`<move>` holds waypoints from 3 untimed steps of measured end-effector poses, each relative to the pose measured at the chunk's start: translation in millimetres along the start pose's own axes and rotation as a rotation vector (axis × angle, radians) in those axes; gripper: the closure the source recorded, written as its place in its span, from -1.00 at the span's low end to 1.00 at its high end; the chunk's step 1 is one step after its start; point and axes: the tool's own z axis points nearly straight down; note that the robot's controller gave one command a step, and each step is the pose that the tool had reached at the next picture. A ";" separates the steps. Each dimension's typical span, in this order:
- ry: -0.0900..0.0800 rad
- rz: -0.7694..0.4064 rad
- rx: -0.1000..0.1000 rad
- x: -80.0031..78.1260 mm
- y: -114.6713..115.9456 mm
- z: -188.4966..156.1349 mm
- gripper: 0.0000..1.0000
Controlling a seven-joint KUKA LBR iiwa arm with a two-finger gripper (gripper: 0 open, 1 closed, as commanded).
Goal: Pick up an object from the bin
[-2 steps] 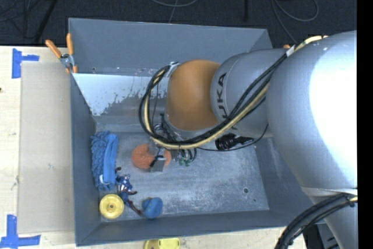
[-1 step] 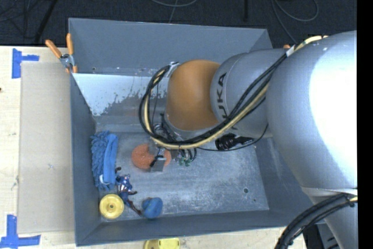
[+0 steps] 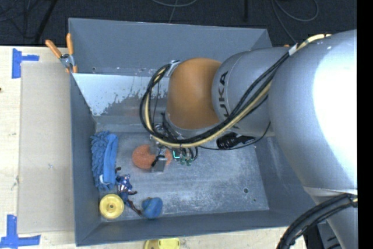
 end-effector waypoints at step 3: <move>0.001 0.035 0.000 -33.4 21.7 8.2 1.00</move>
Offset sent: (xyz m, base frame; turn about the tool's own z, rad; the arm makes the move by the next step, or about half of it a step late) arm 0.0316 0.0196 -0.0133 0.0367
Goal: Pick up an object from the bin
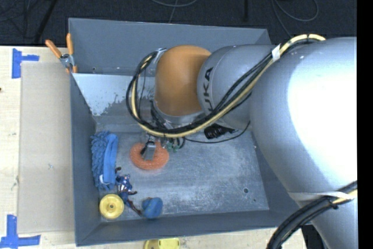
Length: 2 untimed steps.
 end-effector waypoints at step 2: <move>0.003 -0.009 0.001 13.3 22.3 -117.9 1.00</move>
Offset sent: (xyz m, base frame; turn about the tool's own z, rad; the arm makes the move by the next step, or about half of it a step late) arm 0.0000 0.0000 0.0000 0.0000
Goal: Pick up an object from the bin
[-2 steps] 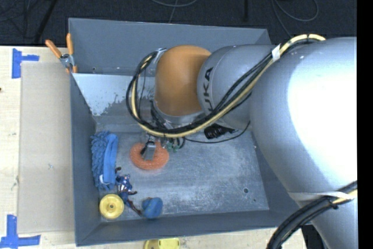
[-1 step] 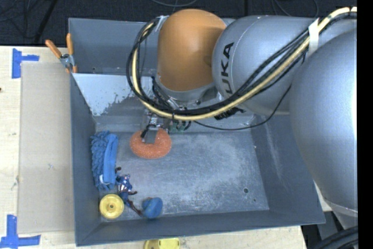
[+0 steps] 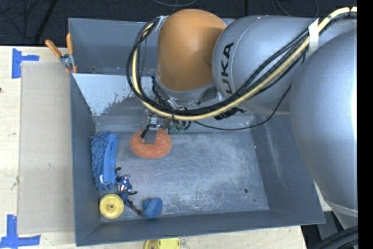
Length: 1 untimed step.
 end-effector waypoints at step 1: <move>0.006 0.016 0.002 15.8 0.5 -53.7 1.00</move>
Offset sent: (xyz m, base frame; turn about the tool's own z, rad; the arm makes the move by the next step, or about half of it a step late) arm 0.0207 0.0023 0.1186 -0.0442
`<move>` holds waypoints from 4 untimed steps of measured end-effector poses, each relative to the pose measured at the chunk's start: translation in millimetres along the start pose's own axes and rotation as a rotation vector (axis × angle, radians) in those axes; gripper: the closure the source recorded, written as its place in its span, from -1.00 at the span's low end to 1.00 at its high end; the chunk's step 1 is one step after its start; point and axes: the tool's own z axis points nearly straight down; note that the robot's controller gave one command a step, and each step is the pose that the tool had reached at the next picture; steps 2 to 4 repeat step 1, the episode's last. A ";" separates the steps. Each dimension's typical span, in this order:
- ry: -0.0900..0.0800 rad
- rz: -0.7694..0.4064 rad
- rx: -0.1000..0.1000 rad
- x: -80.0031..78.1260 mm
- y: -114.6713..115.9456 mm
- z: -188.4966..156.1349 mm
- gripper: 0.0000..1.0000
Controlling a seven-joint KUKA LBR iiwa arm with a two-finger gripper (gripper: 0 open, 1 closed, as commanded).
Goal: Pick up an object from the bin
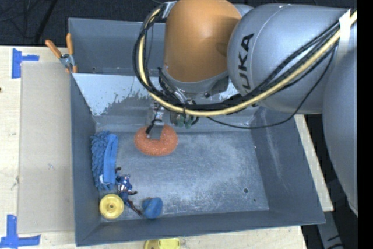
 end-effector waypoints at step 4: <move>-0.008 -0.062 -0.002 -36.5 4.5 -65.2 1.00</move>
Offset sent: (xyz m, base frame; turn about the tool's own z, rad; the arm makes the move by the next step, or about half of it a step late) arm 0.0000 0.0000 0.0000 0.0000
